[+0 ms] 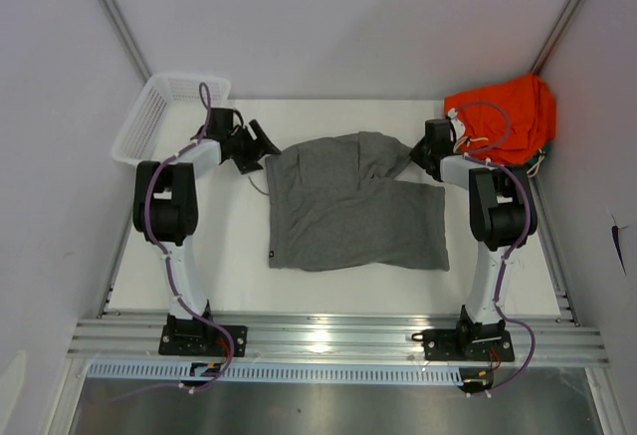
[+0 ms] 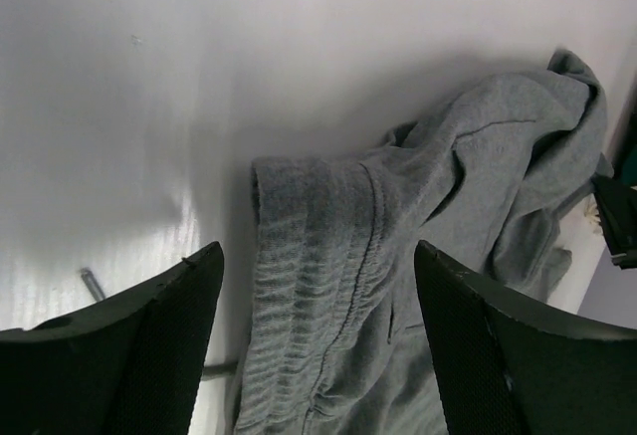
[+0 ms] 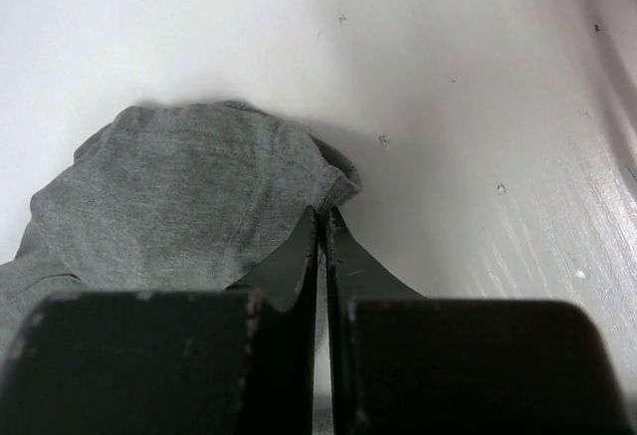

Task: Fold and stack the shorts
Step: Flatten the shorts out

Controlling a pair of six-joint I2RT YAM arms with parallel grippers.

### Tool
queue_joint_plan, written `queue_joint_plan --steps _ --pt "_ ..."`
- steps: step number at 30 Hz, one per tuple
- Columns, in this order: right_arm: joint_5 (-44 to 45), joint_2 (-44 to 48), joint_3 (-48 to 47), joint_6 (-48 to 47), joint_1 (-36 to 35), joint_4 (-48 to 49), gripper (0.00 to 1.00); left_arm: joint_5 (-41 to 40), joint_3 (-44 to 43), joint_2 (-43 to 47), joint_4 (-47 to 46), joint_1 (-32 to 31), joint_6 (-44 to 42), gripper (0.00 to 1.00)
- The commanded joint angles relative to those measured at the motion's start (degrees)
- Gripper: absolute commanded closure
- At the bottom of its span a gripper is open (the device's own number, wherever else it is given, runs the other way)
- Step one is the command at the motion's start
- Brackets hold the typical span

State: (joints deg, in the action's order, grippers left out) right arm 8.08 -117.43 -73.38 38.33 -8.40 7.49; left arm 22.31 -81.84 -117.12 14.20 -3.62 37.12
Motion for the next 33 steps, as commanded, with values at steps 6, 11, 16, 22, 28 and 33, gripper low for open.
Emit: queue_joint_plan --steps 6,11,16,22,28,33 --pt "0.0 0.6 -1.8 0.6 0.1 1.1 1.00 4.4 1.0 -3.1 -9.8 -0.8 10.2 0.38" --pt "-0.1 0.4 -1.6 1.0 0.1 1.4 1.00 2.3 2.0 -3.7 -13.8 -0.8 14.1 0.71" --pt "1.8 1.1 -0.8 2.2 0.8 0.2 1.00 -1.5 4.5 -0.7 -16.5 -0.5 15.2 0.99" --pt "2.4 3.3 4.8 5.2 4.3 1.8 1.00 -6.7 11.6 5.6 -19.5 2.7 17.4 1.00" --pt "5.1 6.2 10.1 7.7 4.9 3.7 1.00 -9.0 16.5 9.5 -21.4 6.2 18.6 1.00" --pt "7.6 7.3 11.2 7.7 4.5 3.0 1.00 -12.3 16.9 11.6 -19.8 6.3 18.0 1.00"
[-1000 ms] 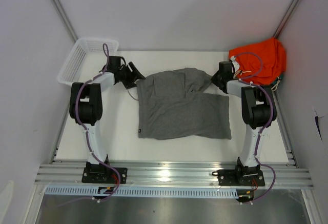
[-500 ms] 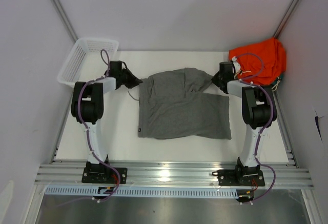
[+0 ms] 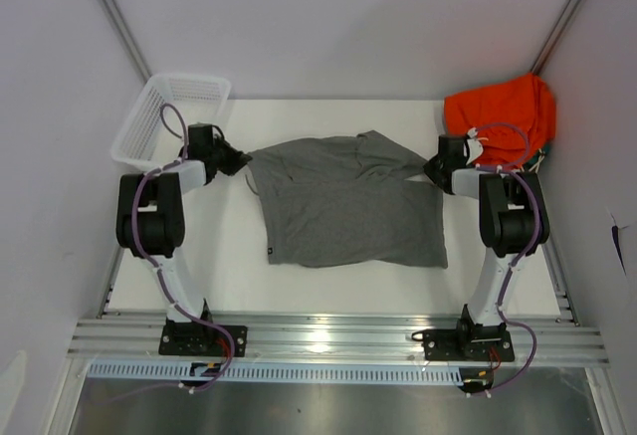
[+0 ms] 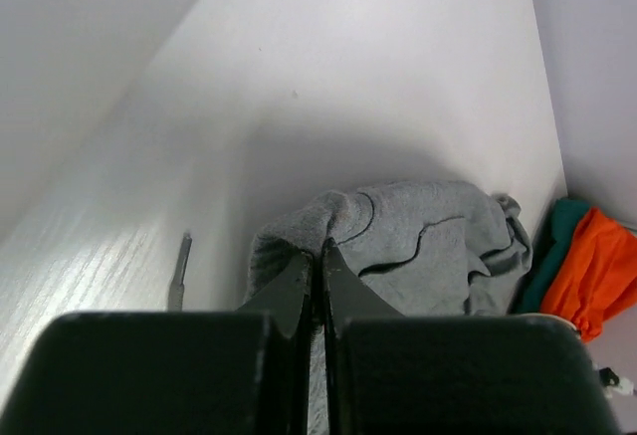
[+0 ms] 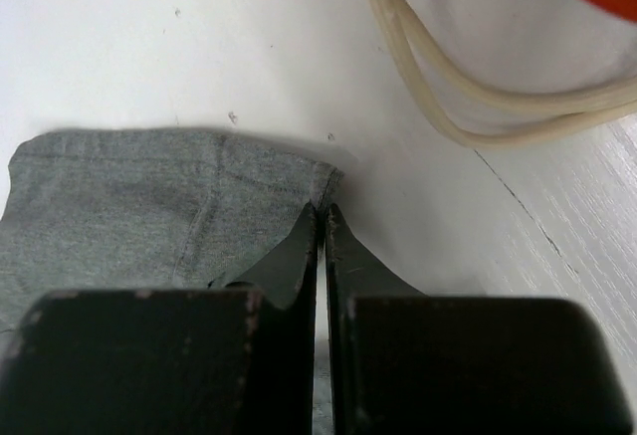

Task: Fold and stack the shorts
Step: Flatten the shorts out

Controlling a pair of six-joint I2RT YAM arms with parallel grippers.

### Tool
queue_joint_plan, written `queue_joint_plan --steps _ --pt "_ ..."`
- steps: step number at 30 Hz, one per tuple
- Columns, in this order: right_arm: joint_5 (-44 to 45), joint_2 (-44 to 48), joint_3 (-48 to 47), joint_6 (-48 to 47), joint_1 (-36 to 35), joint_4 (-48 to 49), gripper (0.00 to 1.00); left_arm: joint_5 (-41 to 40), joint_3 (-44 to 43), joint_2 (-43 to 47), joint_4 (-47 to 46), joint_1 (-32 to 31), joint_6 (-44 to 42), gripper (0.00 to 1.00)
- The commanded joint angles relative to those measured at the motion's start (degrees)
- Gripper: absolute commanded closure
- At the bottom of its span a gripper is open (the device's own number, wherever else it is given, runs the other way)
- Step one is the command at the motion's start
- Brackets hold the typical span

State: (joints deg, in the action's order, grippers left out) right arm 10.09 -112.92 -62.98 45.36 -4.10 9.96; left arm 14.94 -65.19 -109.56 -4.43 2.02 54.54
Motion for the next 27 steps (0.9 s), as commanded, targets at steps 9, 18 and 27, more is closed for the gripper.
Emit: queue_joint_plan --steps 9,18,27 --pt "5.6 6.7 3.9 -7.8 -1.6 7.5 0.30 -4.0 -0.8 4.0 -0.6 0.6 -1.9 0.99" --pt "-10.1 -1.0 -19.9 -19.1 -1.9 -0.7 0.35 -4.6 -3.0 4.4 2.3 -1.4 -6.0 0.99" --pt "-29.9 -21.3 -48.7 -22.6 -5.1 -14.1 0.41 -6.2 -3.5 5.8 3.7 -4.8 -10.2 0.99"
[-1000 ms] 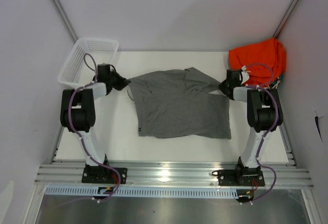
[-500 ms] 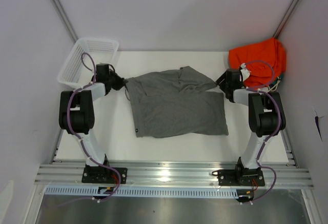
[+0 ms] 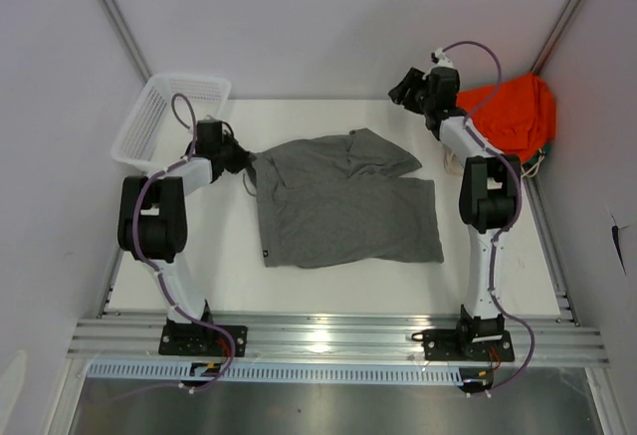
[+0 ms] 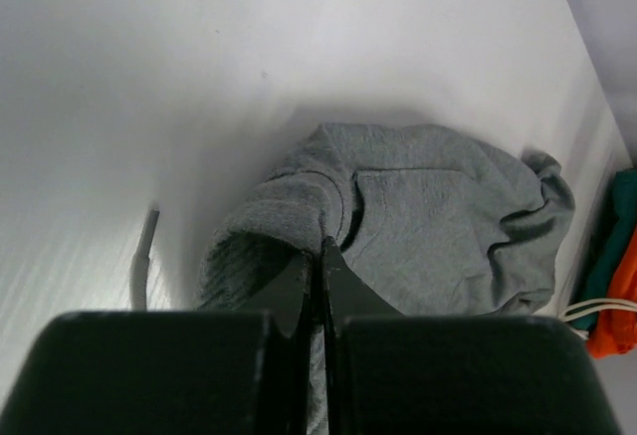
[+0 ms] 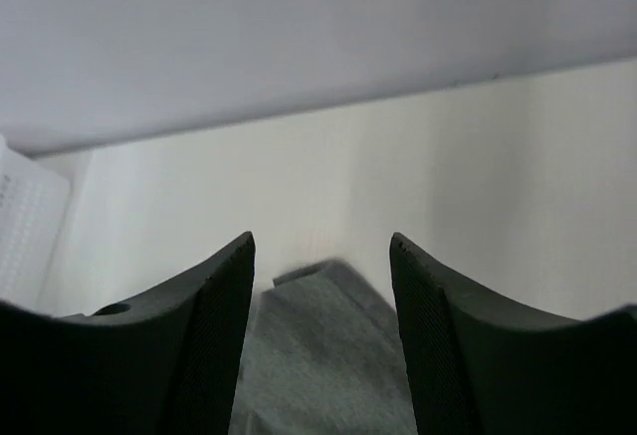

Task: Fold and stack the shorts
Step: Flatten the shorts out

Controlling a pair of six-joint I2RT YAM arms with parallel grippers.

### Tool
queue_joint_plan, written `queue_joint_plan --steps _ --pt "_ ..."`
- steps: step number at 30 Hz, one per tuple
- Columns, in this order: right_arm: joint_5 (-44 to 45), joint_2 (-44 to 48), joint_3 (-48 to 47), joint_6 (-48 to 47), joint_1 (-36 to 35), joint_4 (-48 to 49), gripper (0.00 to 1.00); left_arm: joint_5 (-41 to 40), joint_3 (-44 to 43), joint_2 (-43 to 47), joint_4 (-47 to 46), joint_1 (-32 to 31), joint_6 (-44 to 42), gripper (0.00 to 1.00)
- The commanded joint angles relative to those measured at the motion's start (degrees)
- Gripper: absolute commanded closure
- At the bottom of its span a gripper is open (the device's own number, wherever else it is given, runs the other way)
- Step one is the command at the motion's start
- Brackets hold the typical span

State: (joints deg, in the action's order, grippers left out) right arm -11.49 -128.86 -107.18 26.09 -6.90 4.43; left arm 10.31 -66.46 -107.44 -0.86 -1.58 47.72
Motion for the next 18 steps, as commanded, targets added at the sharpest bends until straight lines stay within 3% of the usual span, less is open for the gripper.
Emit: queue_joint_plan --steps 1,7,18 --pt "-9.2 -7.8 -6.0 -3.8 -2.8 -9.6 0.40 -2.0 -2.2 3.9 0.4 -1.4 -3.6 0.99" --pt "-14.3 -16.0 -15.8 -6.4 -4.9 -16.6 0.39 -2.7 -2.7 4.4 0.4 -2.3 -4.8 0.99" --pt "-0.6 -14.4 -13.8 -15.4 -9.3 -24.0 0.40 -3.0 -2.7 5.7 2.5 -2.5 -5.6 1.00"
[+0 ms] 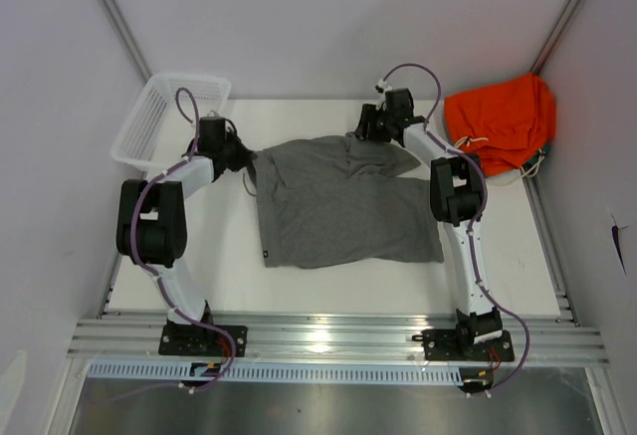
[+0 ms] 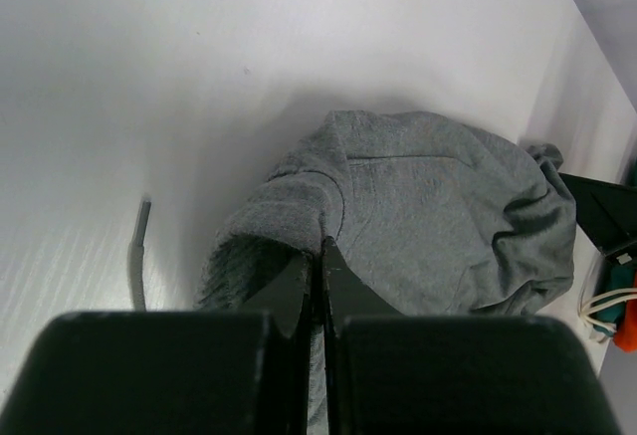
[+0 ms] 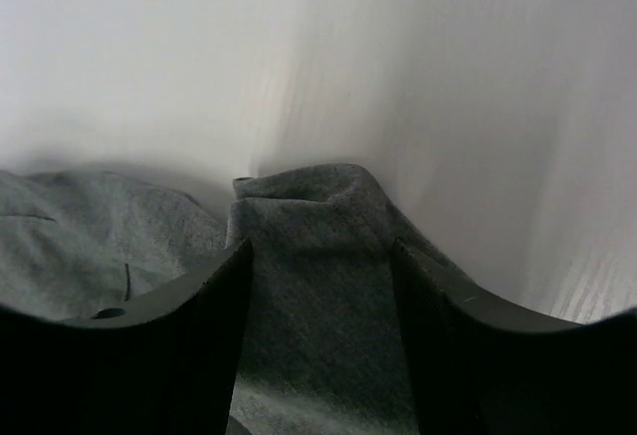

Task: Fold and stack the shorts
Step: Flatten the shorts out

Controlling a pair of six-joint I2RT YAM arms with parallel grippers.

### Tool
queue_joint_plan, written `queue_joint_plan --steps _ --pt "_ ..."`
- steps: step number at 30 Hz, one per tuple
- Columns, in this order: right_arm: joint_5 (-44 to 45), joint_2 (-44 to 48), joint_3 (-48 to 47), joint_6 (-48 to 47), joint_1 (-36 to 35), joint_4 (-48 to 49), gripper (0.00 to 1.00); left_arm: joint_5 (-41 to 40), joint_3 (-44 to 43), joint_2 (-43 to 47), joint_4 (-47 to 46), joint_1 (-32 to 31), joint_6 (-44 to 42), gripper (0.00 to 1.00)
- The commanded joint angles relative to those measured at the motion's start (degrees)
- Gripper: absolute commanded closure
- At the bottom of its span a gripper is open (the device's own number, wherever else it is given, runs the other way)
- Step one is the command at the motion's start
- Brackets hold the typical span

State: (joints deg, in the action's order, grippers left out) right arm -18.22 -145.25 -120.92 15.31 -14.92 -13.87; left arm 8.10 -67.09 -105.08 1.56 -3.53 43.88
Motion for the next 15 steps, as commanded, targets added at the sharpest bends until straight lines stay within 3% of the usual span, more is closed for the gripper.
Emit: queue_joint_plan --steps 1,5,6,8,9,11,15 --pt "7.7 2.6 0.9 -5.3 -1.9 -6.0 0.41 -1.1 -2.1 3.4 0.1 -0.5 -1.8 1.00" --pt "16.2 4.4 4.2 -8.4 -3.4 -7.4 0.59 -1.2 -2.0 3.6 0.2 -0.5 -2.1 1.00" --pt "20.4 4.0 3.9 -9.1 -3.7 -8.4 0.73 -1.2 -2.0 3.6 0.1 -0.5 -2.1 0.99" --pt "21.3 3.4 2.4 -9.2 -3.7 -8.6 0.81 -1.2 -1.9 3.5 0.0 -0.5 -2.0 0.99" --pt "22.3 2.7 1.7 -7.9 -3.5 -8.9 0.93 -1.1 -1.9 3.4 0.0 -0.5 -2.0 1.00" --pt "22.8 2.2 -0.2 -6.3 -2.4 -9.0 1.00 -1.2 -1.9 3.4 0.1 -0.5 -1.8 0.99" --pt "23.2 1.8 -0.7 0.6 0.0 -5.9 1.00 -1.2 -1.3 3.7 0.0 -0.5 -1.8 1.00"
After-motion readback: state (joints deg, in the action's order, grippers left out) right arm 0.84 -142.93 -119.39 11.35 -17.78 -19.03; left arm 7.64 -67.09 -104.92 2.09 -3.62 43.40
